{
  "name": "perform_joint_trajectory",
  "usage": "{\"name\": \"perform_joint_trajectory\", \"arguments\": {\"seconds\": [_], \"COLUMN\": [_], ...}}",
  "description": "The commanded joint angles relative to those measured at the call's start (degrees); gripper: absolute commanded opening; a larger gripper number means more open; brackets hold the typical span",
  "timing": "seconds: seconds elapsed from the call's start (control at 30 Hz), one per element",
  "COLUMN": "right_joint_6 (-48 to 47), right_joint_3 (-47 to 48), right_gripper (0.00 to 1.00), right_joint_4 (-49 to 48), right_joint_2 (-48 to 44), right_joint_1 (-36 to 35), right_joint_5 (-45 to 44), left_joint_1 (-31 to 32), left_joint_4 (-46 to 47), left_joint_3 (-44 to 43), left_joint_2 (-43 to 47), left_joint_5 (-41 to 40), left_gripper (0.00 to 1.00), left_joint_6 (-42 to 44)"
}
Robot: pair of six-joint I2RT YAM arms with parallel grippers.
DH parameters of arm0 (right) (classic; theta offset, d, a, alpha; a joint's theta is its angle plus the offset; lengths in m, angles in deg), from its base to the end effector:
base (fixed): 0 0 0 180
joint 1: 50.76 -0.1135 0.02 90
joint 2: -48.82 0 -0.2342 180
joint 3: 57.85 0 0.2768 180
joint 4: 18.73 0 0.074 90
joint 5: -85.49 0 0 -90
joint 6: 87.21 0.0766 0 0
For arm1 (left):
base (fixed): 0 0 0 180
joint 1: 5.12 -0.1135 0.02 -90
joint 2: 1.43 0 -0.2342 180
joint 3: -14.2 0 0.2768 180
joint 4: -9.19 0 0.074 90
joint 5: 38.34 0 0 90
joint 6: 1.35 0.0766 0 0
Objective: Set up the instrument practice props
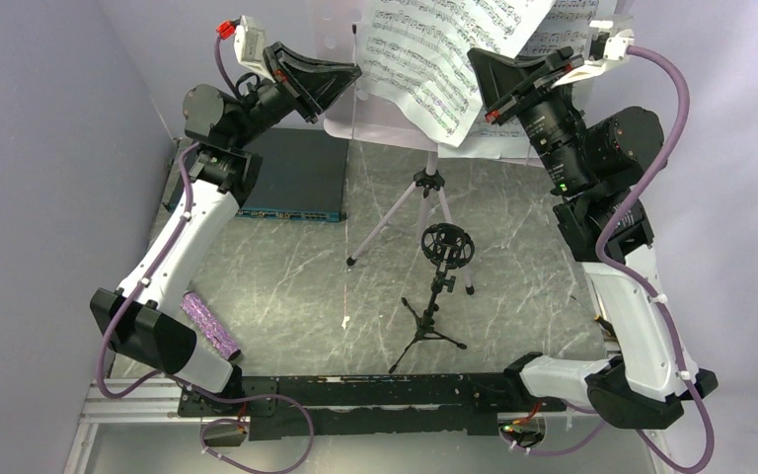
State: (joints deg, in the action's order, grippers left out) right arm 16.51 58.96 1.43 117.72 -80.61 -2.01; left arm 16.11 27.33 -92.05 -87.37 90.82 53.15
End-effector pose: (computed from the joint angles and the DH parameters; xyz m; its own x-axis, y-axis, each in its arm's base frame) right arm 0.2190 0.1295 0.6075 0.2664 0.4261 -0.8646 -0.6114 0.7681 0.1902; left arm 0.3250 -0.1782 0.5261 0.0411 -0.4990 -0.8656 0.9405 0.3119 -0.1351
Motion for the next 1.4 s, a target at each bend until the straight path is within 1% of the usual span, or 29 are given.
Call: {"name": "perform_joint_trajectory", "arguments": {"seconds": [0.0,0.17,0.27,0.57,1.1,1.17,1.37], "right_joint_6": [1.1,1.3,1.8,1.9,3.3,3.3,3.9], "right_joint_3": [2.6,4.4,3.2,8.4,10.4,11.1,10.4], "right_gripper": [0.00,0.00,0.00,0.00,0.00,0.00,0.00], "right_joint_4": [-3.8,-2.9,-4.1,-0.1,2.1,3.1,3.0], "right_joint_2": [0.4,1.8,1.8,6.1,10.6,11.4,12.1], "right_joint_1": [-0.2,-0.1,-0.1,-0.2,-0.2,-0.2,-0.1], "right_joint_5": [0.5,1.0,1.0,4.6,10.6,11.2,12.3], "left_joint_1": [0.3,0.5,0.6,1.1,1.8,1.8,1.8], "left_joint_4": [3.8,4.8,6.3,3.9,3.0,2.5,1.8], "left_joint_3": [0.2,1.1,2.3,2.1,2.0,2.1,3.1], "left_joint_2": [2.3,2.6,3.0,3.5,3.0,3.0,3.7], "left_joint_5": [0.8,0.9,0.3,0.1,-0.1,-0.2,-1.5], "left_gripper": [0.03,0.03,0.03,0.03,0.03,0.04,0.15], "left_joint_6": [1.2,1.8,1.9,4.0,4.5,4.7,5.4]}}
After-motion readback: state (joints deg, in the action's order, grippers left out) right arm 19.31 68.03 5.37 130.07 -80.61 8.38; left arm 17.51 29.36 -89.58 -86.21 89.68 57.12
